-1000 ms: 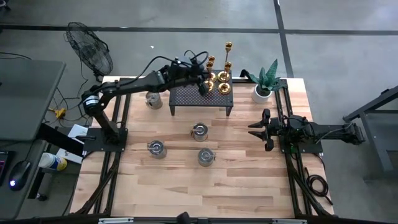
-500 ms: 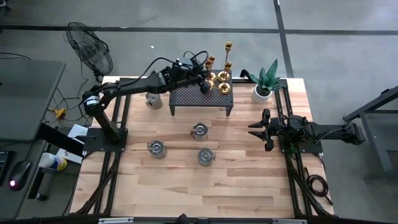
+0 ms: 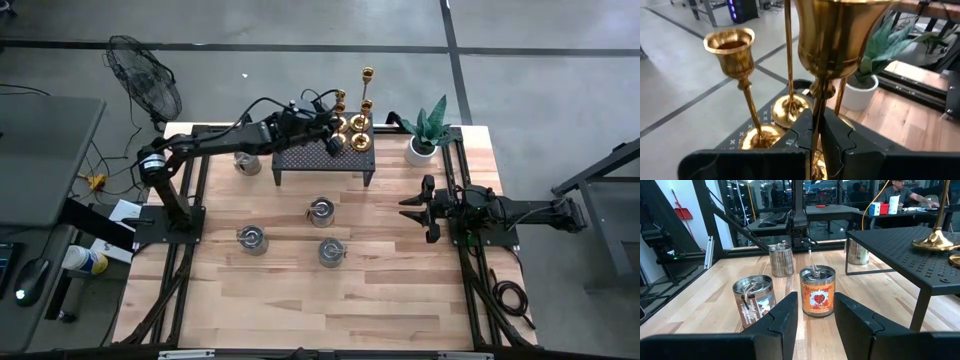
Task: Pick & Place candle stick holders
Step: Put the gold candle holder on the shelf
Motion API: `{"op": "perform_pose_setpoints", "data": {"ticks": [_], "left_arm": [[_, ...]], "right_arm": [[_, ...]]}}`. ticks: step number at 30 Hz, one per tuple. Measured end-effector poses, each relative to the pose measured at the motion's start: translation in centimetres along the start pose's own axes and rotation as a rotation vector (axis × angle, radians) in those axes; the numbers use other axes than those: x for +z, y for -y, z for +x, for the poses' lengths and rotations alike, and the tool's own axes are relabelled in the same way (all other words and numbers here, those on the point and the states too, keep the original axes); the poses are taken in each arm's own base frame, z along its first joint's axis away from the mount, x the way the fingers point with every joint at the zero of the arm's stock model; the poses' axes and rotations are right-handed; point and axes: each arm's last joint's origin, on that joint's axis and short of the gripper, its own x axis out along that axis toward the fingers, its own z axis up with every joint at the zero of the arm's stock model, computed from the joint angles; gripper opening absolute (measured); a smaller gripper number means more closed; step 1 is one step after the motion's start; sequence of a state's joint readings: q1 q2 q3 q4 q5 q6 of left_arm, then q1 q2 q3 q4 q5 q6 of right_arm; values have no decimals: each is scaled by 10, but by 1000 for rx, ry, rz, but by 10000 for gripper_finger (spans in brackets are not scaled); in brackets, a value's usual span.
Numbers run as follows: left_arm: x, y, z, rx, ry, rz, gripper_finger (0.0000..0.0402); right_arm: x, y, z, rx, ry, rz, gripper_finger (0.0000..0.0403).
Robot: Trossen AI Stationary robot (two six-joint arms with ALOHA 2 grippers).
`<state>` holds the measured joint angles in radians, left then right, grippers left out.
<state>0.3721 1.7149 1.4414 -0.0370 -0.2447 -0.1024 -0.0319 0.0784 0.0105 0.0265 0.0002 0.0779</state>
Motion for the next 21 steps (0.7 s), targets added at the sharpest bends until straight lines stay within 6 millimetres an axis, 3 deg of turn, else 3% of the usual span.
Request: {"op": "perform_pose_setpoints", "data": {"ticks": [21], "left_arm": [[-2,1,3,8,-6,2,7]], "right_arm": [[0,0,0,0,0,0,117]]}}
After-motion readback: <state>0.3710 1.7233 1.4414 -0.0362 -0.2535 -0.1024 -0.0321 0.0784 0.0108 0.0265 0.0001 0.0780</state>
